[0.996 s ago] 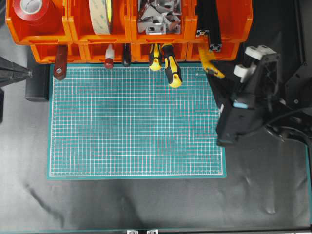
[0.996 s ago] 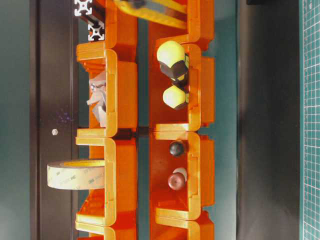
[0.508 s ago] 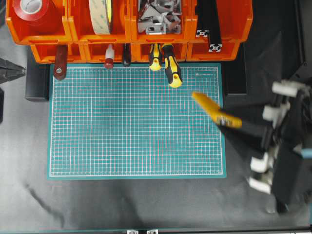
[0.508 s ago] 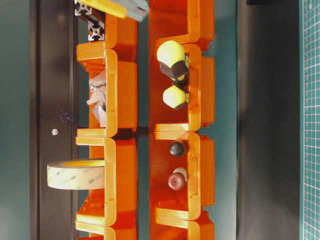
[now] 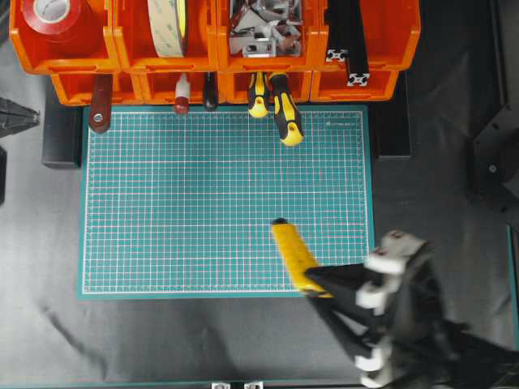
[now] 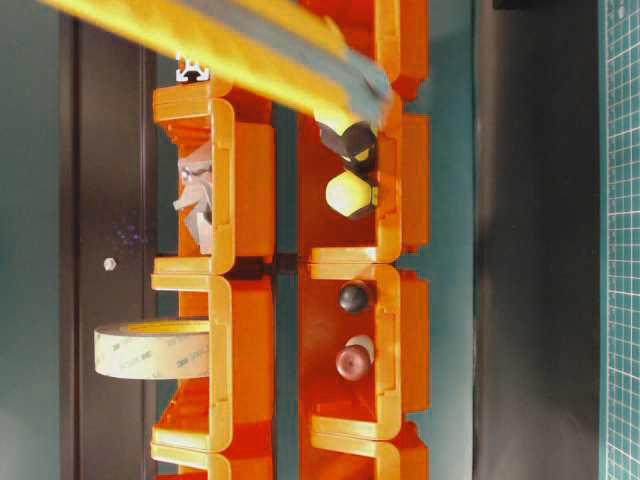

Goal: Pick cutter from container rack with right arm.
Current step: 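Carry the held yellow cutter with the right gripper over the mat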

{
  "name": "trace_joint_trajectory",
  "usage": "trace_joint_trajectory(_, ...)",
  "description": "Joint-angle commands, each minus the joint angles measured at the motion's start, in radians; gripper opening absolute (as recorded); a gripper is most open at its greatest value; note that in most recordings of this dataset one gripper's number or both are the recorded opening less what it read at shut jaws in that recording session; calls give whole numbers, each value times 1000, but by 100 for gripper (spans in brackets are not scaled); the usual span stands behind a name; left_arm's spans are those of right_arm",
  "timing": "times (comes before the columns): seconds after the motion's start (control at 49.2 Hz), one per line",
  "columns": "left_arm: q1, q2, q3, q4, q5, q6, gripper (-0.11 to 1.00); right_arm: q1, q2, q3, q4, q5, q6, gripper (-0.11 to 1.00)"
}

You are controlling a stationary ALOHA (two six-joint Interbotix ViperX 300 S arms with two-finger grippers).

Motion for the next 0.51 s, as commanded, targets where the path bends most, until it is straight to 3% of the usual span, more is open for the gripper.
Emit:
trace_joint_trajectory(0.0,0,3,-18,2,-5,-5,1,-23,37,-31,-12,-26,-61,27)
trace_joint_trajectory(0.203,-5,2,-18,2,-5,-6,1,-83,117,9,-15,-112,-198,27)
trace_joint_trajectory(0.488,-14,0,-20,3,-6,-38,1,-156,158,129,-80,-318,-212,27)
